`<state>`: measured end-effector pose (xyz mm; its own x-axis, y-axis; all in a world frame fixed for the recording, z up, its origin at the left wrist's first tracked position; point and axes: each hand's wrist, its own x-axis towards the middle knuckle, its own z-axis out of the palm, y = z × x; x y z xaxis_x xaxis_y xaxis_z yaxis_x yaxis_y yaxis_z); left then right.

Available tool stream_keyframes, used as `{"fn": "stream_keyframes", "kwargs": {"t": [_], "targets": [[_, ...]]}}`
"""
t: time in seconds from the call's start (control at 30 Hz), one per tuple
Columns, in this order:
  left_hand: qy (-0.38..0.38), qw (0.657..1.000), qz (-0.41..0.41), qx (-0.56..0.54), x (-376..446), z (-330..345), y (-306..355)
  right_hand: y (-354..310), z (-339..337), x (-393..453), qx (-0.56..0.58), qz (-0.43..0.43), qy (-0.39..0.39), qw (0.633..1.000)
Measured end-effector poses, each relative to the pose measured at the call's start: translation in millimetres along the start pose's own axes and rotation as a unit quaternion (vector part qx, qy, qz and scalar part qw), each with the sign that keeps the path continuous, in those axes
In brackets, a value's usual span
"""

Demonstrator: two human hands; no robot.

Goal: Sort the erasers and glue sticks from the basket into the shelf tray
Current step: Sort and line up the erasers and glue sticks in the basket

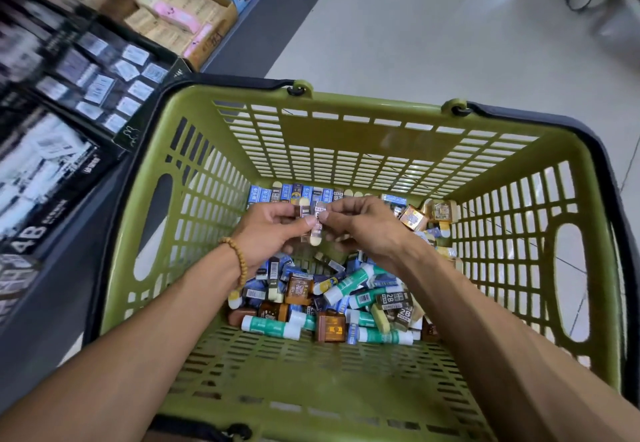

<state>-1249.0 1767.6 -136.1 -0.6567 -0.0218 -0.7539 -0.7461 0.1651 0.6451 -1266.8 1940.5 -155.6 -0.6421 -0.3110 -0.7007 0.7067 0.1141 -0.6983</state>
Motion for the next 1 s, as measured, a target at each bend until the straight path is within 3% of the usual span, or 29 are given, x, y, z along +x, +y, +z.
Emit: {"fn": "stream_keyframes", "kwargs": {"t": [0.1, 0.2, 0.53, 0.67, 0.8, 1.0], "targets": [[0.067, 0.996, 0.004, 0.062, -17, -10, -4, -12, 9, 10, -0.003, -0.002, 0.028, 1.000], [0.111, 0.991, -0.010, 0.080, -35, -24, -14, -17, 30, 41, -0.100, -0.014, 0.076, 0.992], [0.131, 0.990, -0.032, 0.048, -45, -34, -25, -6, 84, 104, -0.241, -0.090, 0.150, 0.955], [0.129, 0.990, -0.046, 0.037, -41, -40, -27, -2, 80, 88, -0.312, -0.106, 0.066, 0.942], [0.133, 0.989, -0.060, 0.017, -39, -43, -29, -2, 88, 94, -0.405, -0.152, 0.082, 0.898], [0.128, 0.989, -0.068, -0.002, -39, -43, -29, -7, 85, 90, -0.347, -0.126, 0.051, 0.928]]}}
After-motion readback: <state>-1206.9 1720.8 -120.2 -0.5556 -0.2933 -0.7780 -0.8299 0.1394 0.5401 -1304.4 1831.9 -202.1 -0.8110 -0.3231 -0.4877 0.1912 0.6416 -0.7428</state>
